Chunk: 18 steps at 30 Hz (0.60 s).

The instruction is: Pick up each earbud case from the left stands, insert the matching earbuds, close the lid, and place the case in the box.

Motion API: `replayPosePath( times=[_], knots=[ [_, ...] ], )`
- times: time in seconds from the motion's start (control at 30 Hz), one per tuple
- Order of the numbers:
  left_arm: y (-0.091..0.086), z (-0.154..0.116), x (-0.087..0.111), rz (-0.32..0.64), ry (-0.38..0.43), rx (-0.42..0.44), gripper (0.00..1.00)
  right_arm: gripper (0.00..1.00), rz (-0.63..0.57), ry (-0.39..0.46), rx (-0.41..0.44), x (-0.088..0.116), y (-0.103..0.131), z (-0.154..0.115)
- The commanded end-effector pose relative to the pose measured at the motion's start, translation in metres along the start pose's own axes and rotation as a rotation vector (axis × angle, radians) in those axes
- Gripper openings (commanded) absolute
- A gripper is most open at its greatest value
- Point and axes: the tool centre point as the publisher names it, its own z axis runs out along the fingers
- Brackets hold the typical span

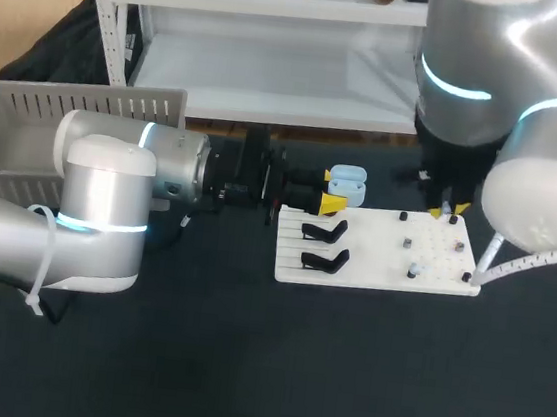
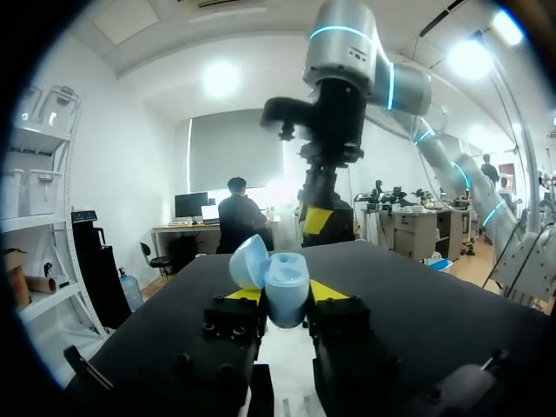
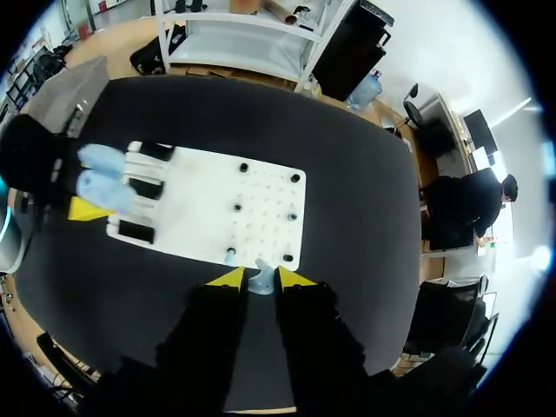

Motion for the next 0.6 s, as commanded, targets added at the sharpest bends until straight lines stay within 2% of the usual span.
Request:
replayPosePath(
  times=[0.03,0.3,0.4,0.6],
  knots=[
    [-0.001,0.000,0.000,0.001,-0.001,-0.003,0.00,0.00,-0.007,-0.008,0.008,0.003,0.020,-0.036],
    [-0.001,0.000,0.000,0.001,-0.001,-0.003,0.00,0.00,-0.045,-0.013,0.017,-0.006,0.061,-0.046],
    [-0.001,0.000,0.000,0.001,-0.001,-0.003,0.00,0.00,-0.087,-0.053,0.009,-0.005,0.071,-0.050],
    [-0.001,0.000,0.000,0.001,-0.001,-0.003,0.00,0.00,-0.087,-0.053,0.009,-0.005,0.071,-0.050]
  ],
)
